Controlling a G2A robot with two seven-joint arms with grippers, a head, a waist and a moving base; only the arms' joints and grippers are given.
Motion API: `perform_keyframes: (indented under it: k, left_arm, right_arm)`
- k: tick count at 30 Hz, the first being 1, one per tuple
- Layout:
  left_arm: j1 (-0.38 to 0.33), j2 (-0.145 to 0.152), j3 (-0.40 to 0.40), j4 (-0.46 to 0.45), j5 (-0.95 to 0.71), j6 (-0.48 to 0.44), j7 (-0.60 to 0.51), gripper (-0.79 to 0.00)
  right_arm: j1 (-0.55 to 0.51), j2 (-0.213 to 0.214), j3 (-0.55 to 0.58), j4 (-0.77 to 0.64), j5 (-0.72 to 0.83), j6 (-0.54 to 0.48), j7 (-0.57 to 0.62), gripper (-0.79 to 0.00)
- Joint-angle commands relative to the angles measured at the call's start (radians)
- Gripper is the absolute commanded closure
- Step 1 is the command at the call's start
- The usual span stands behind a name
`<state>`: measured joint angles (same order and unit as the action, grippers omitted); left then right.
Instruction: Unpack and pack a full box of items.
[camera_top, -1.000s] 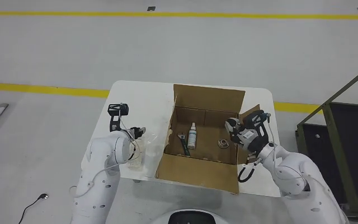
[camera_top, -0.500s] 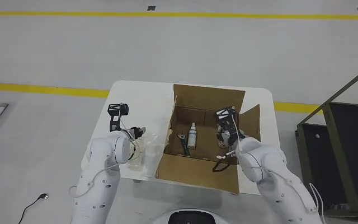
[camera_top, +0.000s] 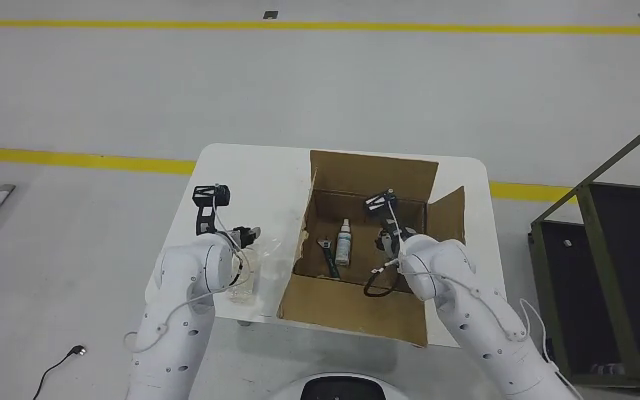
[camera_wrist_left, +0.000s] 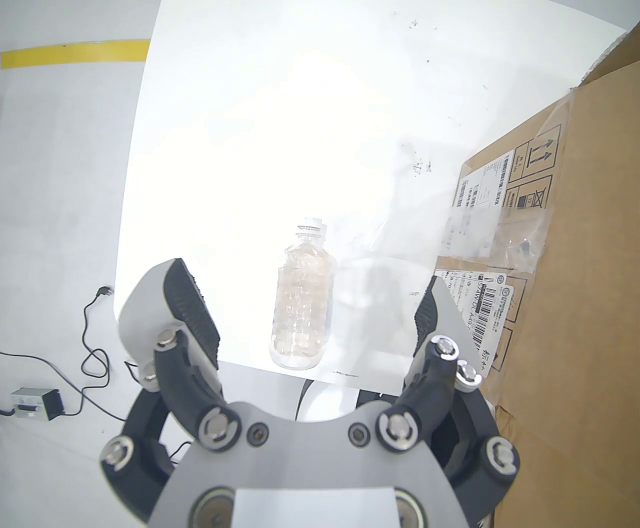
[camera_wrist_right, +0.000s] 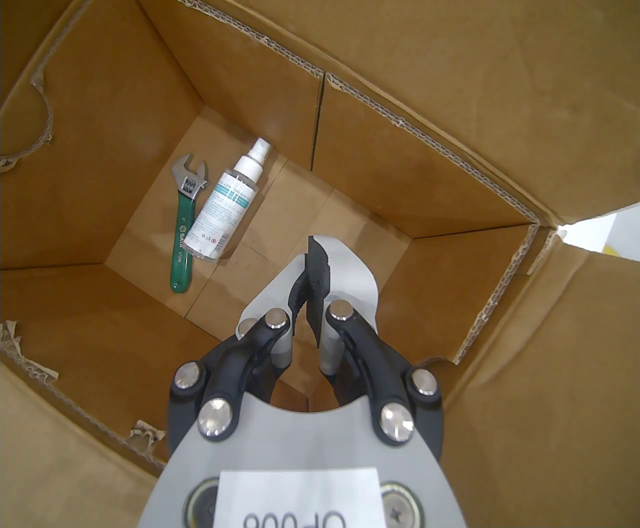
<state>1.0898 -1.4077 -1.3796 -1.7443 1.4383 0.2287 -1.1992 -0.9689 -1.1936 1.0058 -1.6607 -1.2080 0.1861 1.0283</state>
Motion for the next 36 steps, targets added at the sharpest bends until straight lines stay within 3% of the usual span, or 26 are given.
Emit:
perform_keyframes:
  k: [1,8,15,21,22,23,24,25,26,27,28,36]
  left_arm:
    - [0.0,0.0,0.0,0.0,0.0,0.0,0.0,-0.785]
    - [0.0,0.0,0.0,0.0,0.0,0.0,0.0,-0.785]
    - [0.0,0.0,0.0,0.0,0.0,0.0,0.0,-0.785]
    - [0.0,0.0,0.0,0.0,0.0,0.0,0.0,-0.785]
    - [0.0,0.0,0.0,0.0,0.0,0.0,0.0,-0.785]
    - [0.0,0.0,0.0,0.0,0.0,0.0,0.0,-0.785]
    - [0.0,0.0,0.0,0.0,0.0,0.0,0.0,-0.785]
    - [0.0,0.0,0.0,0.0,0.0,0.0,0.0,-0.785]
    - [0.0,0.0,0.0,0.0,0.0,0.0,0.0,-0.785]
    - [0.0,0.0,0.0,0.0,0.0,0.0,0.0,-0.785]
    - [0.0,0.0,0.0,0.0,0.0,0.0,0.0,-0.785]
    - [0.0,0.0,0.0,0.0,0.0,0.0,0.0,-0.785]
  right_arm:
    - [0.0,0.0,0.0,0.0,0.0,0.0,0.0,0.0]
    - [0.002,-0.021,-0.077,0.028,-0.035,0.024,-0.037,0.0]
    - [0.112,-0.101,-0.209,0.204,0.109,0.169,-0.101,0.0]
    - [0.224,-0.167,-0.279,0.376,0.188,0.231,-0.149,0.0]
    - [0.238,-0.176,-0.288,0.399,0.193,0.246,-0.15,-0.108]
    - [0.251,-0.186,-0.296,0.422,0.203,0.262,-0.146,-0.089]
    - [0.263,-0.195,-0.303,0.444,0.21,0.275,-0.145,0.0]
    - [0.273,-0.203,-0.311,0.464,0.212,0.285,-0.146,0.0]
    - [0.282,-0.211,-0.319,0.484,0.213,0.299,-0.142,-0.022]
    - [0.289,-0.218,-0.326,0.498,0.219,0.303,-0.144,-0.126]
    - [0.296,-0.225,-0.333,0.518,0.22,0.306,-0.141,-0.16]
    - [0.324,-0.265,-0.353,0.612,0.233,0.309,-0.157,-0.286]
